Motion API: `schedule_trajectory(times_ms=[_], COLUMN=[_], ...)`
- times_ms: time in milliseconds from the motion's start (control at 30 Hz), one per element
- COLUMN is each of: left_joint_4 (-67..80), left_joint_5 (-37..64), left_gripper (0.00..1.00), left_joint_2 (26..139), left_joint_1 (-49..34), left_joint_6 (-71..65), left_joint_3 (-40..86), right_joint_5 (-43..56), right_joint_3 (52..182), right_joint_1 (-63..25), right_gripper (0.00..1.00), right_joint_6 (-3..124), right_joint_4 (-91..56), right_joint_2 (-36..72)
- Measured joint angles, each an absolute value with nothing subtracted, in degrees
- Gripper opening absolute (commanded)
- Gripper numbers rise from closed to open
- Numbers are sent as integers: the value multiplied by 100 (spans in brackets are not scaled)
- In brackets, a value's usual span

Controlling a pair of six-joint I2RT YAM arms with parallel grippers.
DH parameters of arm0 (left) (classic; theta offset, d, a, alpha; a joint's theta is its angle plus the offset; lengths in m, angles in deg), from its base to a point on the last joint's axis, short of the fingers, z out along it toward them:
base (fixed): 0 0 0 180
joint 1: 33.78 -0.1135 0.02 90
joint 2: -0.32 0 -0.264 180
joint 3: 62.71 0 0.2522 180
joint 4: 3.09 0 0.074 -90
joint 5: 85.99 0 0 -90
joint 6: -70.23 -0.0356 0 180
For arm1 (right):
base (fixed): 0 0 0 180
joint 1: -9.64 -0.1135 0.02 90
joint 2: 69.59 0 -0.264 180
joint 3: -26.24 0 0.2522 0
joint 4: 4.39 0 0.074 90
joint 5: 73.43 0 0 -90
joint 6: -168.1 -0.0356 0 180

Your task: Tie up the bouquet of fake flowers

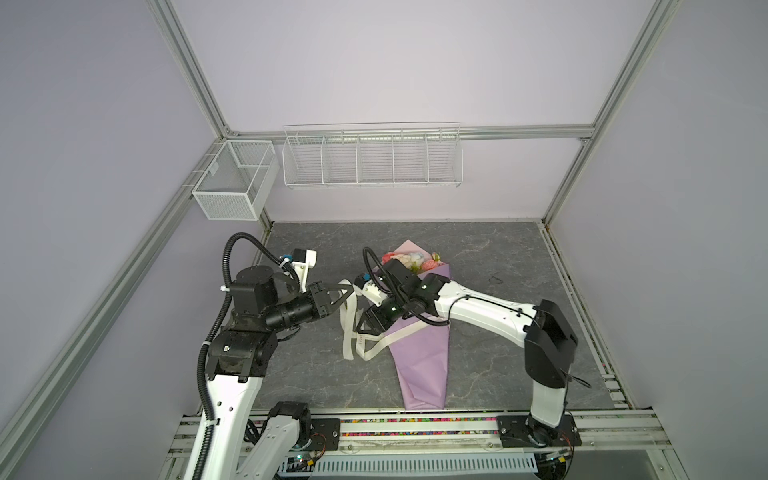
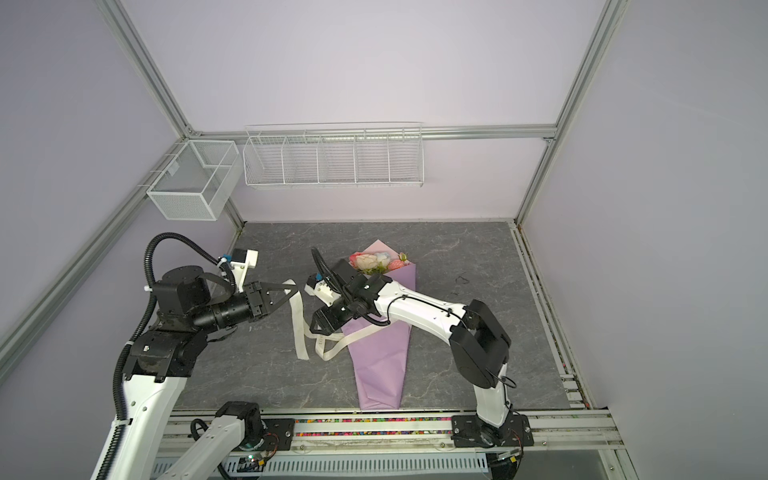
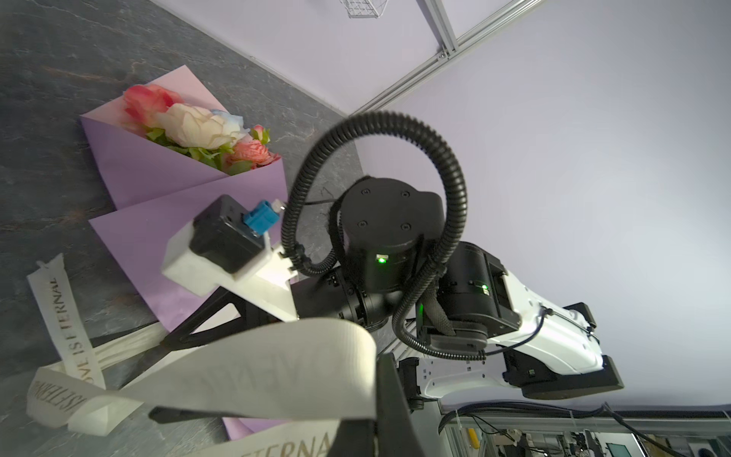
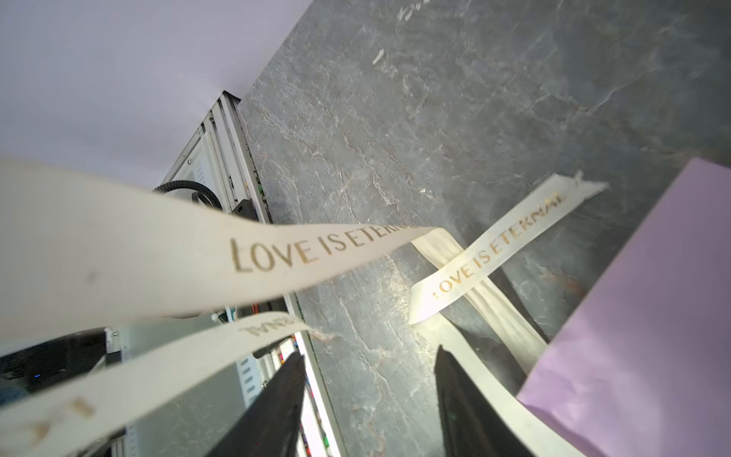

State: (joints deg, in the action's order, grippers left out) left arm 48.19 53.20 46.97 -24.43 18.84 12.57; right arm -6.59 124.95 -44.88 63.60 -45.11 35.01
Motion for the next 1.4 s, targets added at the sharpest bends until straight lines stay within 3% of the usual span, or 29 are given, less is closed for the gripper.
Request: schedule_trajectory(times_ms=[300,433,467,533,800,967,1067,1167,1267,1400], left_joint_4=[4541,4336,4279,4200,4266,4310,4312,4316,4362,4559], left_joint_5=[4347,3869,3808,3685,3484,3397,3381,3377,3353,3233], left_gripper=[0,0,0,0,0,0,0,0,0,35], left_joint_2=[5687,5851,5851,5845,5801,5729,5727,5720,5722,5720], left_joint_1=[-728,-511,-503,-492,-483,-479,-479,-476,-479,-476], left_joint_6=[2042,2230,2271,2345,2415,2415,2415,2415,2413,2341], left_joint_3=[1602,1587,1572,1541,1379,1338,1329,1270,1250,1255], right_joint_5=[60,65,65,71,333,355,301,224,121,-143], right_joint_3=[10060,9337,9245,9109,9756,9982,10001,10001,9997,9890], right_joint_1=[-3922,-3961,-3981,-4090,-4490,-4495,-4495,-4495,-4495,-4495], right_gripper=[62,69,77,82,85,74,62,31,14,8], right_joint_6=[5895,5731,5707,5700,5895,5984,5980,5958,5932,5993], right_joint_4=[-3193,-2571,-2459,-2151,-1648,-1218,-1038,-909,-761,-824], right_joint_2=[603,-337,-449,-543,609,1116,1258,1285,1276,1140])
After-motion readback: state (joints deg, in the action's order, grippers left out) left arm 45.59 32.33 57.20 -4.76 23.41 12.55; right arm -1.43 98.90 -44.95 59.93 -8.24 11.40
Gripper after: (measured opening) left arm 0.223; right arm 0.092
